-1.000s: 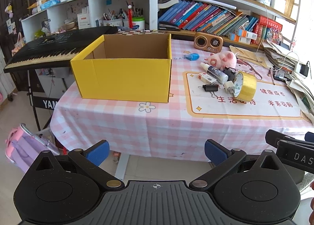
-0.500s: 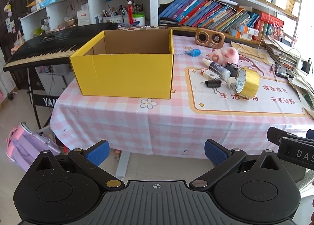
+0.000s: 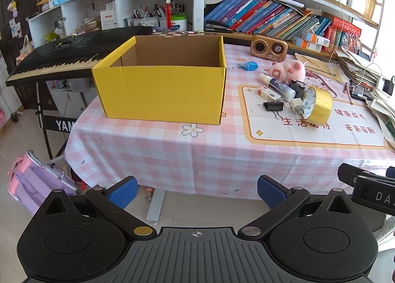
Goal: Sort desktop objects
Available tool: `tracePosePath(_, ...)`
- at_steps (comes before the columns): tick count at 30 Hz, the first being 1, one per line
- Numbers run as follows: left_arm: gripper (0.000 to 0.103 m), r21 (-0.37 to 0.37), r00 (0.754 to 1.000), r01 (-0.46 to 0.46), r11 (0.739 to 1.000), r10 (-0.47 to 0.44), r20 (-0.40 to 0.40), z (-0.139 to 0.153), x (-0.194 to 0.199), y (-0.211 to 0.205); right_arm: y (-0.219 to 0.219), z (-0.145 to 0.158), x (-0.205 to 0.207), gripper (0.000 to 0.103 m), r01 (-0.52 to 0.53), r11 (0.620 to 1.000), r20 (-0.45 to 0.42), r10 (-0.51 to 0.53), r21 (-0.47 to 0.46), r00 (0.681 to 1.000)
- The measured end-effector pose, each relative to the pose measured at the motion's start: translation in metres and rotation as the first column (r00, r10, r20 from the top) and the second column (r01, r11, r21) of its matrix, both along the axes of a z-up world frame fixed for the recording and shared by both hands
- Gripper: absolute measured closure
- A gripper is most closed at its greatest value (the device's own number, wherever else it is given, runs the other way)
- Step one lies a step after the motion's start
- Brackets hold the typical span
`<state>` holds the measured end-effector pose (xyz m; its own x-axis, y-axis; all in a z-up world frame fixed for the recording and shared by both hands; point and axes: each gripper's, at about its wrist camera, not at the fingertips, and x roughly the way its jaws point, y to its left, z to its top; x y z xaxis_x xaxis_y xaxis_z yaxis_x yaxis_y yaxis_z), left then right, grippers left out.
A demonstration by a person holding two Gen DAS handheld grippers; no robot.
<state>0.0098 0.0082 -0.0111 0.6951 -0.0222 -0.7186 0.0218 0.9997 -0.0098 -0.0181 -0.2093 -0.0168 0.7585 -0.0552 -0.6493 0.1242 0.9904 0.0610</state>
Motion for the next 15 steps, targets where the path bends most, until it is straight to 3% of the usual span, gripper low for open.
tracePosePath(15, 0.0, 0.001, 1.0, -0.002, 1.0, 0.002, -0.006, -0.0002, 0.0009, 0.002, 0.0015, 0.0005, 0.0019, 0.0, -0.004, 1.0, 0.004, 0.004, 0.0, 1.0)
